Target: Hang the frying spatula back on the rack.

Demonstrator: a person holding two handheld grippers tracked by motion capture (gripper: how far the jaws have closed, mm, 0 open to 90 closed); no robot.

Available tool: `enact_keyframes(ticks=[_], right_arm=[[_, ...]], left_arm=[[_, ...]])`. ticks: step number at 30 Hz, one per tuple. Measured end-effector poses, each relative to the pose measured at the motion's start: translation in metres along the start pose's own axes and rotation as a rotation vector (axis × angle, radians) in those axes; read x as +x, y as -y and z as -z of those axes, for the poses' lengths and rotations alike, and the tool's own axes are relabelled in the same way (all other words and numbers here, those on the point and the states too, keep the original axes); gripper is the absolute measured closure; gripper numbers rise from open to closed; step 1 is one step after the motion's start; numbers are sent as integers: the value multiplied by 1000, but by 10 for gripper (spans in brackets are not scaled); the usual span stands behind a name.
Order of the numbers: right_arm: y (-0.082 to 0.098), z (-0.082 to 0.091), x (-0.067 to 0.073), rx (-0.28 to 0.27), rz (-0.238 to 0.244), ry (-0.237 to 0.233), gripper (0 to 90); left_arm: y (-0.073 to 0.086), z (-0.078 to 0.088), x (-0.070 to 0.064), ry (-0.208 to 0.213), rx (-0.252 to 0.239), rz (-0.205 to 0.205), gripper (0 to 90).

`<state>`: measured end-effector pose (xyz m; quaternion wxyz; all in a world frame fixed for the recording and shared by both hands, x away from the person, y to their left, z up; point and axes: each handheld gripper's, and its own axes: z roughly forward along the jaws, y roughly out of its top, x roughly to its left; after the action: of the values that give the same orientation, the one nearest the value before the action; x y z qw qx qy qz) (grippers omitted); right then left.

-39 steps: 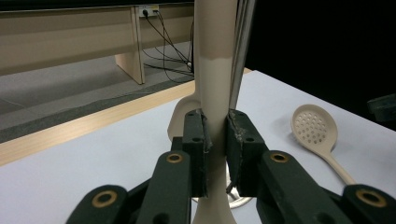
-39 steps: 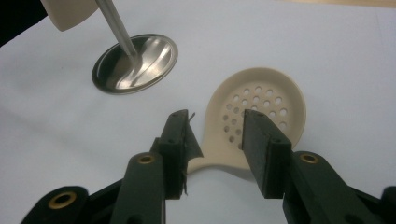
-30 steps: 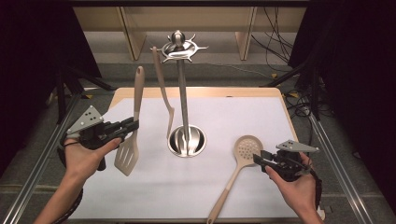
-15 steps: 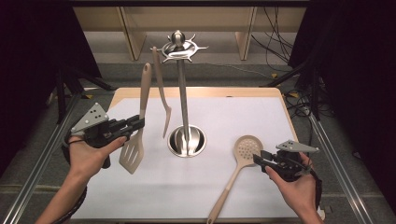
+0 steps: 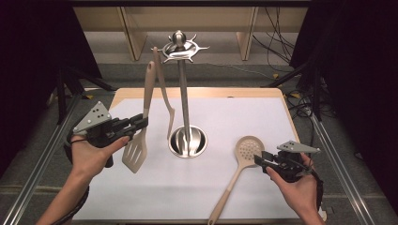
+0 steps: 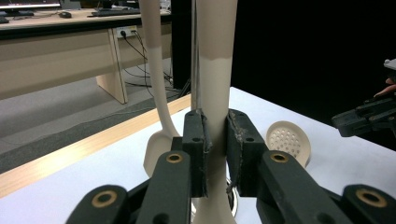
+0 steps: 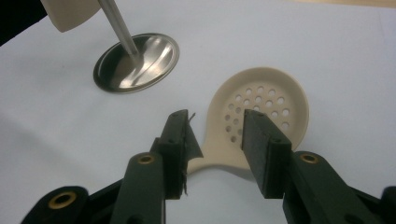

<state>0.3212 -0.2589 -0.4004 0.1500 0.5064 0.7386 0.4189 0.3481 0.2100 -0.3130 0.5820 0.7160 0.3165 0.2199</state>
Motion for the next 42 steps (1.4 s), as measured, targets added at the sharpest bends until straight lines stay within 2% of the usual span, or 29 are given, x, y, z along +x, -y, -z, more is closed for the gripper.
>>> enact_keyframes(ticks=[21, 24, 27, 29, 36, 38, 39, 42], right_arm=[[0, 1, 0, 5, 6, 2, 622], [0, 0, 0, 7, 5, 2, 622], [0, -1, 0, -8, 4, -5, 622], [0, 1, 0, 3, 6, 6, 622], [0, 1, 0, 7, 4, 1, 622], [0, 1, 0, 2, 6, 5, 622], [-1, 1, -2, -3, 36, 6, 622], [-1, 1, -2, -2, 37, 3, 623]], left_arm=[[-7, -7, -7, 13, -7, -10, 779], [-8, -9, -6, 12, -14, -40, 779], [-9, -10, -7, 14, -16, -38, 779], [-9, -10, -7, 12, -16, -39, 779], [-10, -12, -8, 15, -12, -36, 779], [-10, -14, -8, 16, -11, -39, 779], [-10, -14, -8, 16, -10, -38, 779], [-10, -15, -9, 17, -11, -31, 779]])
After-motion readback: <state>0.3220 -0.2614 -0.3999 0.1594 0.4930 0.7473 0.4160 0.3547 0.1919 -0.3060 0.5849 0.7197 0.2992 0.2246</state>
